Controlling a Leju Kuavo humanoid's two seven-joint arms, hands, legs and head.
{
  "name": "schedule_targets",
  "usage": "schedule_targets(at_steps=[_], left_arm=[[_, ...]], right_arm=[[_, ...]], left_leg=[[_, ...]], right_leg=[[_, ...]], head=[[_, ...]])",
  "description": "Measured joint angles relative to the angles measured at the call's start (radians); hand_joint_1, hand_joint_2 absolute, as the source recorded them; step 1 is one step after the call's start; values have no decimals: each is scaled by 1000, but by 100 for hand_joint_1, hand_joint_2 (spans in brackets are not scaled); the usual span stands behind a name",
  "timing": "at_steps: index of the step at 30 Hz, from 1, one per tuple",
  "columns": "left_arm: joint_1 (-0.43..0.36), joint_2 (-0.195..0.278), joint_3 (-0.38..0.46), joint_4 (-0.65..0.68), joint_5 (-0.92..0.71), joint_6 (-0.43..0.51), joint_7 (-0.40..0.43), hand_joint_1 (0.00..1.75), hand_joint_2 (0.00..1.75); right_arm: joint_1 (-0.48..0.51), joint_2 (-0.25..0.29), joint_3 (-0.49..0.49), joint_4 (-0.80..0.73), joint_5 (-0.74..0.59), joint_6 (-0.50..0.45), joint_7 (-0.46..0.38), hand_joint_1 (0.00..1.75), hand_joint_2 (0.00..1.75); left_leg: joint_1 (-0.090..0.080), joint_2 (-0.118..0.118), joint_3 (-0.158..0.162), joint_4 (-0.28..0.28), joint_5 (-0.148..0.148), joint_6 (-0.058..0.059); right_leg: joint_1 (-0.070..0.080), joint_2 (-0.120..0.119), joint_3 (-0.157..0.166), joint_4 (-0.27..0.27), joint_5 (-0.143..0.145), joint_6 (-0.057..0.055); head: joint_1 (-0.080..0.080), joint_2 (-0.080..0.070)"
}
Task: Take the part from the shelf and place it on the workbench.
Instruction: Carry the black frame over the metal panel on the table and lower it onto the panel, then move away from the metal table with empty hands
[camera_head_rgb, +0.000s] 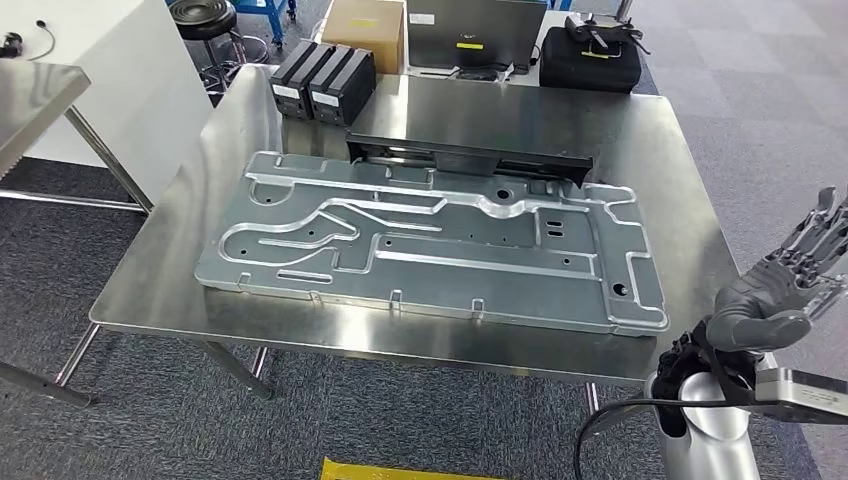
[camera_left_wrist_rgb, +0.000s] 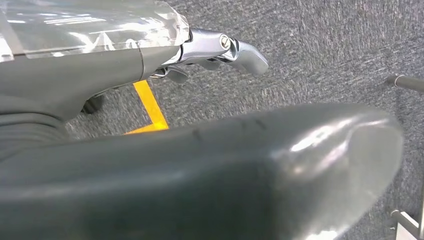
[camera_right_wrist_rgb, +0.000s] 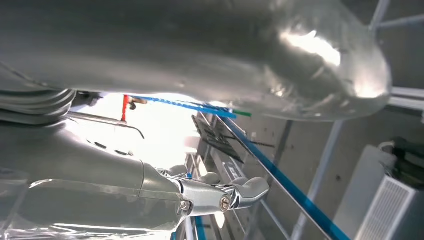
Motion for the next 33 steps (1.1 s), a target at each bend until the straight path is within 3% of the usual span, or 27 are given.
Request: schedule_targets(at_steps=[1, 2, 4, 5, 6, 7, 9, 10, 12, 14, 16, 17, 19, 20, 21, 22, 24, 25, 26, 27, 28, 29, 30, 32, 33], left_arm=[[0, 0, 1, 0, 0, 0, 1, 0, 0], [0, 0, 2, 0, 0, 0, 2, 0, 0], [3, 1, 5, 0, 0, 4, 3, 0, 0], [6, 1, 5, 0, 0, 6, 4, 0, 0], [8, 2, 3, 1, 0, 7, 6, 0, 0], [10, 3, 0, 1, -1, 5, 10, 0, 0], [14, 5, -4, 1, 0, 1, 20, 0, 0], [16, 5, -4, 1, 0, 0, 23, 0, 0], [19, 5, -4, 1, 0, -1, 26, 0, 0], [19, 6, -5, 1, 0, -1, 27, 0, 0], [15, 8, -6, 0, 0, -1, 28, 0, 0], [14, 9, -7, 0, 0, -2, 28, 0, 0], [15, 9, -7, 0, 0, -2, 28, 0, 0], [15, 9, -7, 0, 0, -2, 28, 0, 0], [15, 9, -7, 0, 0, -1, 29, 0, 0], [16, 8, -7, 0, 0, -1, 29, 0, 0], [17, 8, -7, 0, 0, -1, 28, 0, 0], [18, 7, -7, 0, 0, -1, 27, 0, 0], [19, 6, -7, 0, 0, -1, 27, 0, 0], [21, 3, -7, 0, 0, -1, 26, 0, 0], [22, 0, -6, 0, 0, -1, 25, 0, 0], [24, -4, -6, 0, 0, -1, 24, 0, 0], [25, -8, -6, 0, 0, 0, 22, 0, 0], [26, -17, -5, 0, 0, 4, 18, 0, 0], [26, -22, -4, 0, 0, 5, 16, 0, 0]], right_arm=[[12, -1, -7, 3, 7, 5, 0, 0, 0], [25, -1, -15, 7, 16, 10, 0, 0, 0], [52, 1, -36, 23, 35, 36, 0, 0, 0], [63, 2, -50, 31, 44, 51, 0, 0, 0], [76, 5, -69, 42, 53, 58, 0, 0, 0], [90, 8, -90, 62, 62, 55, 0, 0, 0], [131, 13, -136, 125, 71, 36, 1, 0, 0], [152, 14, -159, 160, 72, 32, 1, 0, 0], [178, 16, -193, 209, 72, 30, 0, 0, 0], [189, 17, -215, 238, 73, 29, 0, 0, 0], [197, 18, -231, 257, 74, 29, 0, 0, 0], [199, 18, -237, 264, 75, 28, 0, 0, 0], [202, 18, -246, 276, 76, 27, 0, 0, 0], [205, 18, -250, 281, 76, 28, 0, 0, 0], [208, 18, -255, 285, 76, 29, 0, 0, 0], [210, 18, -261, 290, 74, 35, 0, 0, 0], [213, 18, -282, 315, 58, 69, 2, 0, 0], [215, 19, -300, 338, 46, 99, 3, 0, 0], [218, 20, -321, 366, 34, 136, 5, 0, 0], [220, 22, -348, 397, 26, 176, 6, 0, 0], [222, 25, -378, 427, 22, 216, 7, 0, 0], [223, 29, -411, 456, 21, 254, 8, 0, 0], [220, 33, -445, 483, 22, 289, 10, 0, 0], [206, 40, -517, 542, 25, 351, 23, 0, 0], [197, 43, -553, 573, 24, 378, 34, 0, 0]], left_leg=[[-1, -1, -3, 1, 8, -5], [0, -2, -5, -1, 16, -11], [1, -3, -8, -6, 29, -24], [2, -4, -13, 0, 20, -29], [3, -5, -23, 20, -9, -34], [5, -6, -35, 59, -57, -37], [6, -6, -61, 179, -159, -41], [6, -6, -66, 235, -181, -43], [7, -6, -42, 277, -156, -45], [6, -6, 48, 188, -109, -40], [1, -6, 154, 40, -125, -30], [-2, -6, 183, -6, -141, -24], [-6, -4, 185, -31, -137, -11], [-5, -2, 177, -34, -124, -4], [-4, 1, 166, -36, -110, 4], [-2, 4, 152, -39, -95, 10], [-2, 7, 118, -38, -68, 17], [-2, 8, 101, -36, -54, 17], [-2, 8, 82, -34, -41, 16], [-2, 8, 62, -29, -28, 14], [-2, 7, 44, -24, -18, 11], [-2, 7, 26, -18, -8, 8], [-4, 6, 11, -11, 1, 4], [-6, 5, -7, -2, 17, -8], [-6, 7, -11, -2, 26, -14]], right_leg=[[3, 1, 40, -56, -9, -7], [7, 1, 60, -89, -18, -13], [9, -2, 56, -104, -5, -27], [7, -3, 48, -107, 6, -35], [5, -5, 37, -110, 19, -42], [3, -8, 24, -112, 31, -48], [5, -13, -6, -111, 54, -53], [6, -15, -24, -107, 66, -52], [7, -16, -65, -97, 89, -50], [6, -15, -100, -85, 109, -44], [8, -16, -121, -75, 127, -34], [8, -16, -123, -74, 137, -28], [6, -17, -124, -80, 158, -15], [3, -14, -128, -79, 155, -10], [1, -12, -136, -67, 131, -4], [0, -10, -147, -38, 89, 0], [-3, -9, -170, 77, -24, 9], [-4, -9, -176, 138, -55, 13], [-6, -9, -173, 184, -59, 16], [-7, -9, -158, 201, -38, 18], [-9, -9, -126, 185, -6, 18], [-10, -8, -78, 137, 17, 17], [-10, -8, -19, 65, 17, 15], [-6, -6, 71, -68, -20, 4], [-3, -6, 87, -101, -34, -3]], head=[[0, 0], [0, 0], [0, 0], [0, 0], [0, 0], [0, 0], [0, 0], [0, 0], [0, 0], [0, 0], [0, 0], [0, 0], [0, 0], [0, 0], [0, 0], [0, 0], [0, 0], [0, 0], [0, 0], [0, 0], [0, 0], [0, 0], [0, 0], [0, 0], [0, 0]])
